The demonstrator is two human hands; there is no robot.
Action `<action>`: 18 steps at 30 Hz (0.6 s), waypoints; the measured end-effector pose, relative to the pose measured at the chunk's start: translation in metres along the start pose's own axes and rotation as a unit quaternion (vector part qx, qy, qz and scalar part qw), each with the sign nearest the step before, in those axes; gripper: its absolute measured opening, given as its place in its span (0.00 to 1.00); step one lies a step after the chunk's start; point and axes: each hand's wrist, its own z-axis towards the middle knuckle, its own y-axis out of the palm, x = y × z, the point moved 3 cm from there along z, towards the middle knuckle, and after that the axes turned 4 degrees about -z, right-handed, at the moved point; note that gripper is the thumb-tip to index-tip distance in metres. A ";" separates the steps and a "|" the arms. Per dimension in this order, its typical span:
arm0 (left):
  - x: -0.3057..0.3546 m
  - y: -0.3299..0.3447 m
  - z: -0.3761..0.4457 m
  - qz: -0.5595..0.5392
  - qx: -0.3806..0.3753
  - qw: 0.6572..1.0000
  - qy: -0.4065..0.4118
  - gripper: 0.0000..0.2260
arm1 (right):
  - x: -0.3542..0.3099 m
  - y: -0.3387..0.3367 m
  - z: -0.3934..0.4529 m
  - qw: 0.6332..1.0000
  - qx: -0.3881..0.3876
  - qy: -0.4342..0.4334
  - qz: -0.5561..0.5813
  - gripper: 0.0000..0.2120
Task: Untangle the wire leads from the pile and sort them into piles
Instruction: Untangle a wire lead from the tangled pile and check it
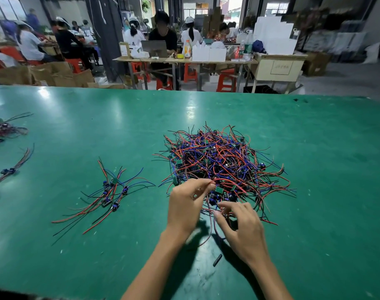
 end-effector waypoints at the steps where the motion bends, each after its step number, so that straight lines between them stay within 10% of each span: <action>1: 0.008 0.008 0.000 -0.029 -0.025 0.999 0.010 0.04 | 0.000 0.001 -0.001 1.000 -0.011 -0.001 0.020 0.16; 9: -0.003 0.041 -0.018 -0.020 -0.109 0.994 -0.025 0.16 | 0.024 0.001 0.000 0.932 0.011 0.173 0.318 0.04; 12: -0.018 0.039 -0.029 0.102 -0.171 0.980 0.009 0.18 | 0.027 -0.004 0.000 0.874 0.022 0.245 0.419 0.14; 18: -0.015 0.022 -0.031 0.052 -0.067 0.996 0.036 0.05 | 0.022 -0.003 0.000 0.874 -0.002 0.237 0.423 0.20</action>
